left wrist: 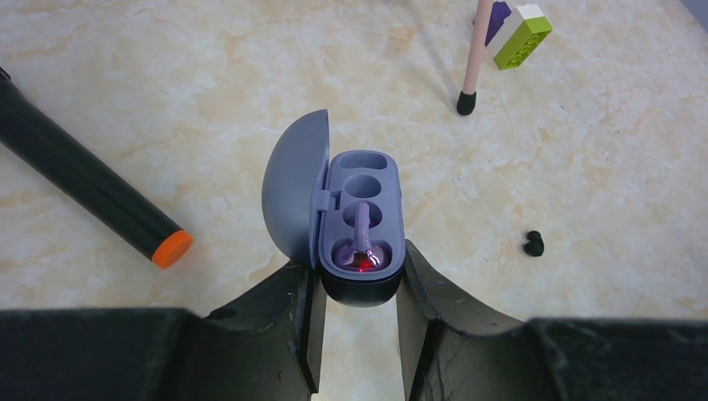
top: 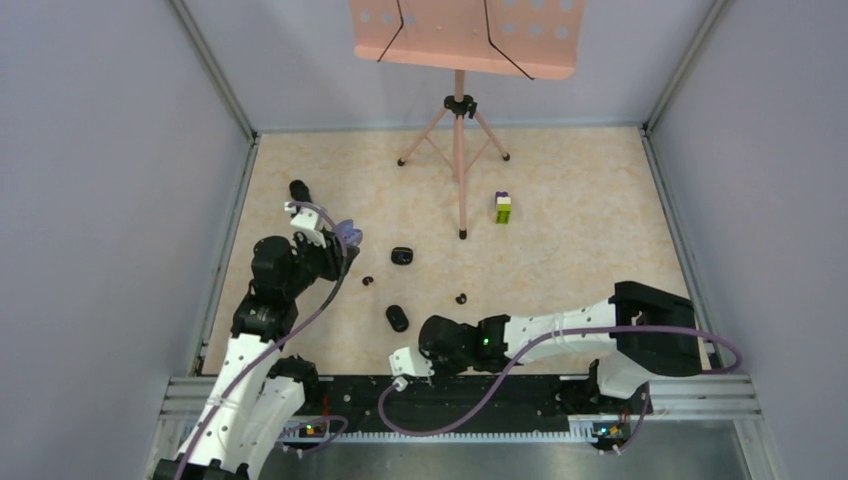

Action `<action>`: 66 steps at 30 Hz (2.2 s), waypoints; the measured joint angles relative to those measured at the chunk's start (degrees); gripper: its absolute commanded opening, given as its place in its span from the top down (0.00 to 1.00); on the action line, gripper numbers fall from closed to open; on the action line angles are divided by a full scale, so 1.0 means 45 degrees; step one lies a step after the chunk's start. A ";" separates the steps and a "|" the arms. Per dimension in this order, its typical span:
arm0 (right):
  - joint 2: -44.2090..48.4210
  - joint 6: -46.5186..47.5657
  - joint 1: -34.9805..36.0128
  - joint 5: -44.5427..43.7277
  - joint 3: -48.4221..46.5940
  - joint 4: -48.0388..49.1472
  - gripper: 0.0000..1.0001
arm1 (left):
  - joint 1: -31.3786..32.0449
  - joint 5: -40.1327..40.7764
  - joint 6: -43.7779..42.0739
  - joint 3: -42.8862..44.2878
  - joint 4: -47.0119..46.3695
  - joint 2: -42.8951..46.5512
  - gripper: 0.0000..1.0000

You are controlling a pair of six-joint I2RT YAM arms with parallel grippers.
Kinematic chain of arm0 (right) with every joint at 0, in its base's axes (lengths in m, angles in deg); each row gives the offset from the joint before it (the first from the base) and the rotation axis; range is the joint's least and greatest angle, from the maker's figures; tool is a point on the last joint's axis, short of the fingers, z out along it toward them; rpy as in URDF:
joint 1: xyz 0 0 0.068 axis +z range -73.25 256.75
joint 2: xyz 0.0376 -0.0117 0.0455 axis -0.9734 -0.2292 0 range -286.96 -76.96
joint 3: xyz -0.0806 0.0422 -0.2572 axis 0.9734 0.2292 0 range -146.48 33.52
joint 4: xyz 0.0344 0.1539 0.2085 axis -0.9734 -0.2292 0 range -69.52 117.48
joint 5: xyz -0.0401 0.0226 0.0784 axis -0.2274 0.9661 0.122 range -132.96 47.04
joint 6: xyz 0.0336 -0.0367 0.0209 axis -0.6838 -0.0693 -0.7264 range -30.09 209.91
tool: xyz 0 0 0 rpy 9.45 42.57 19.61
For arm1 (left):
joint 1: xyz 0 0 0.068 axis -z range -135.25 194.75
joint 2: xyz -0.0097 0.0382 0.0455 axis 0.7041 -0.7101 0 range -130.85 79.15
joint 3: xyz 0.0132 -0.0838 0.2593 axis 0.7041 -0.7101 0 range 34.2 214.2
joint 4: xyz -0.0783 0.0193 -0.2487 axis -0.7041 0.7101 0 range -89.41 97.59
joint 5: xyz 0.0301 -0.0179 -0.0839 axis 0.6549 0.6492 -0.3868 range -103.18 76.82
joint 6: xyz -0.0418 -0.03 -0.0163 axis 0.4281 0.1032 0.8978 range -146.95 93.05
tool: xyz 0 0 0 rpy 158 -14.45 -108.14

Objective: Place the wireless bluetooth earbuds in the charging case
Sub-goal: Place the right earbud at the center of the board.

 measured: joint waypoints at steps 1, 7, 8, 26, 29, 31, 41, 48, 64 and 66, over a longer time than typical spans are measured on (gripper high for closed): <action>0.0000 -0.0019 0.0000 -0.0073 0.0087 0.0034 0.76 | -0.0005 0.0000 0.0000 -0.0010 0.0005 0.0000 1.00; 0.0029 -0.0136 0.0005 -0.0389 0.0466 0.0194 0.73 | -0.0029 -0.0005 0.0005 -0.0029 0.0005 -0.0005 1.00; 0.0039 -0.0136 0.0005 -0.0403 0.0491 0.0238 0.73 | -0.0039 -0.0005 0.0005 -0.0029 0.0000 -0.0010 1.00; 0.1035 -0.0165 -0.1569 0.0627 0.0772 -0.0223 1.00 | -0.0073 -0.0063 0.0010 -0.0233 -0.0185 -0.0311 1.00; 0.2628 0.0384 -0.1685 0.1491 0.0821 -0.0937 1.00 | -0.0073 -0.0452 0.0000 -0.0233 -0.0238 -0.0359 1.00; 0.3968 0.0845 -0.1894 0.2050 0.1015 -0.1088 1.00 | -0.0073 -0.0923 -0.0053 -0.0233 -0.0282 -0.0408 1.00; 0.7927 0.2773 -0.3818 0.3580 0.2550 -0.2035 0.99 | -0.0073 -0.2691 -0.1724 0.0423 0.0952 -0.1156 1.00; 0.4804 0.0039 -0.4789 0.2905 0.0928 -0.2589 0.98 | -0.0073 -0.3755 -0.2696 0.0486 0.1423 -0.1083 1.00; 0.1025 -0.1744 -0.5659 0.1637 -0.1180 -0.3167 0.92 | -0.0087 -0.2744 -0.2030 0.0486 0.0636 -0.1370 1.00; 0.0991 -0.1889 -0.5663 0.1647 -0.1180 -0.3191 0.92 | -0.0087 -0.2599 -0.1982 0.0486 0.0631 -0.1394 1.00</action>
